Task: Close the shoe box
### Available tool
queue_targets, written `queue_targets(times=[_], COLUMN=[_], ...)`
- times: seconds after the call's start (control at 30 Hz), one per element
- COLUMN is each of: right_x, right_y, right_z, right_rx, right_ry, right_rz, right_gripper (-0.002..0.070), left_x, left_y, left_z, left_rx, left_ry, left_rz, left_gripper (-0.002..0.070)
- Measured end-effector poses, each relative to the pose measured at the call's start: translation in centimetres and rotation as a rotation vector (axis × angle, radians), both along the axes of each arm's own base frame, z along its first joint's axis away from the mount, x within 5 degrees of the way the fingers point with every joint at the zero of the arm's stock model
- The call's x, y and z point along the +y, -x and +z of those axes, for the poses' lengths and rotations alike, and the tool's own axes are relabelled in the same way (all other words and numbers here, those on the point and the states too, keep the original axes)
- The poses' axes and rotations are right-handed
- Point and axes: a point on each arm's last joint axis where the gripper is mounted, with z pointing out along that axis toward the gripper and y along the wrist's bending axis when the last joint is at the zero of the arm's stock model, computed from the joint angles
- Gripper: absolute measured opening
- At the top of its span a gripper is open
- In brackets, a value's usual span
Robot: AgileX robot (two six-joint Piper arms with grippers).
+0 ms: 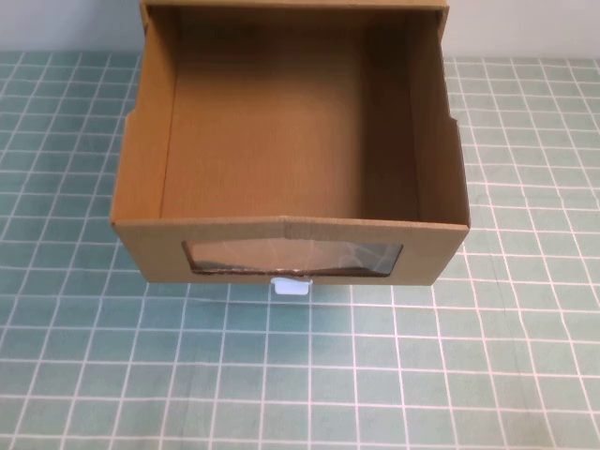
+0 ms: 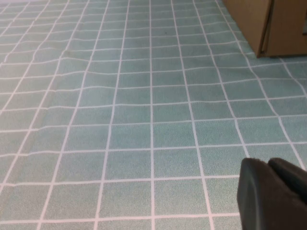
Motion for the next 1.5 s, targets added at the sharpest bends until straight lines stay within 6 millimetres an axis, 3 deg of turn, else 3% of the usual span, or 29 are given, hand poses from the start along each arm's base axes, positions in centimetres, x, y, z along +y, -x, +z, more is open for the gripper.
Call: queue_targets(times=[1.0,1.17,1.4,1.5], right_x=[0.0,0.0,0.0,0.0], right_y=[0.0,0.0,0.0,0.0], right_z=[0.0,0.0,0.0,0.0], right_rx=[0.0,0.0,0.0,0.0], right_ry=[0.0,0.0,0.0,0.0], right_rz=[0.0,0.0,0.0,0.0], right_gripper=[-0.0013,-0.0013,-0.0013,-0.0013], left_x=[0.0,-0.2,-0.4,-0.3], left_y=[0.0,0.0,-0.3,-0.3], left_z=[0.0,0.1,1.5,2.1], left_rx=[-0.001,-0.01,-0.133,-0.189], left_ry=[0.008,0.108,0.462,0.524], left_rz=[0.004,0.012,0.046,0.057], left_gripper=[-0.0005,-0.0005,-0.0005,-0.0005])
